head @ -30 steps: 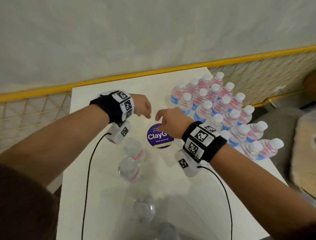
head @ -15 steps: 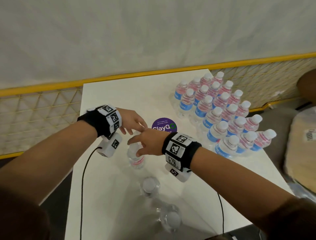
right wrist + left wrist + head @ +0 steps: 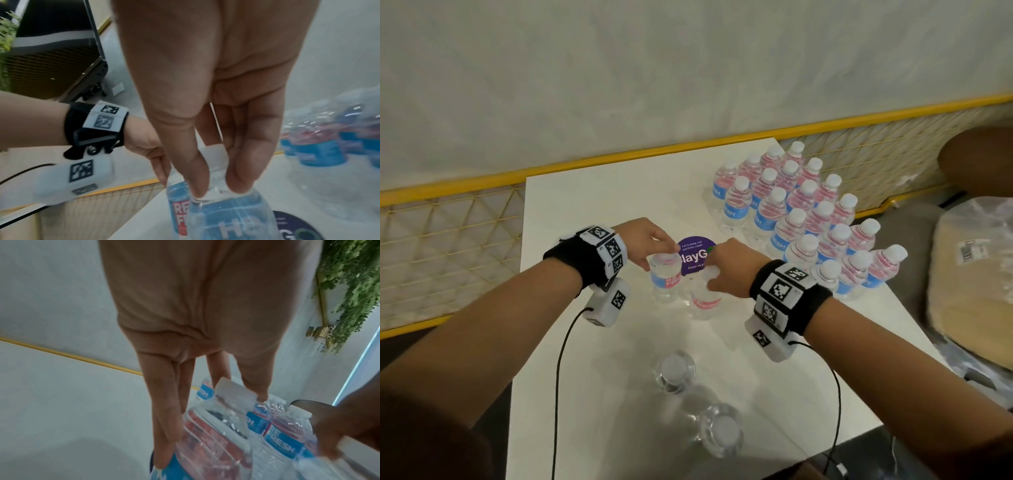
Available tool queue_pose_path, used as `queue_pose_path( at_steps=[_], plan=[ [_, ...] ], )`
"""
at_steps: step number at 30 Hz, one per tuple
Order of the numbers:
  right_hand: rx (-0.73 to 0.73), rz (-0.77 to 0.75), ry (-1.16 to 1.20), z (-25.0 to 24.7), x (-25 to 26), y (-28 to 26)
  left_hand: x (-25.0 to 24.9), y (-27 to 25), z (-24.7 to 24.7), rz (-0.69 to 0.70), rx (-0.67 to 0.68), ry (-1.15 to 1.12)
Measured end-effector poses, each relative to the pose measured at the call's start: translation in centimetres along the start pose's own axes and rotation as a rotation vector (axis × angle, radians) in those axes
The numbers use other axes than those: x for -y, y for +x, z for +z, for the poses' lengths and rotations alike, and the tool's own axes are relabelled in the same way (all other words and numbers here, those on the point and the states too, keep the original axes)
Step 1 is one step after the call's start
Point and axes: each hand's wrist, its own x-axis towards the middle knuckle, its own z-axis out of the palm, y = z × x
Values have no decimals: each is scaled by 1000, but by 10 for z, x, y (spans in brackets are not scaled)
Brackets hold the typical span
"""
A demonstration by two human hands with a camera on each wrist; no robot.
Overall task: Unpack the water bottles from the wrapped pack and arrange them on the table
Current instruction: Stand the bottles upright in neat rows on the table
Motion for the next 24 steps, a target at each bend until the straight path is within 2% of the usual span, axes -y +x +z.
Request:
queue_pose_path(
  at_steps=[5,8,11,14,18,21,24],
  plan=[
    [-44,218,36,-5,-40,-15,-28,18,21,11,-51,-41],
    [-56,276,43,-6,-54,-24,-48,28,33,18,-113,5],
    [-66,282,63,-6,-61,-29,-65,31,45,93,-164,166],
    [-80,284,73,-4,-62,-30,-72,29,50,139,-136,243],
    [-97,284,80,-3,-64,-29,-63,27,45,128,-63,154],
    [-100,291,81,-2,-64,-29,-49,22,42,108,-52,78],
    [-95,274,69,-3,-64,-30,-38,18,36,145,-61,61]
  ],
)
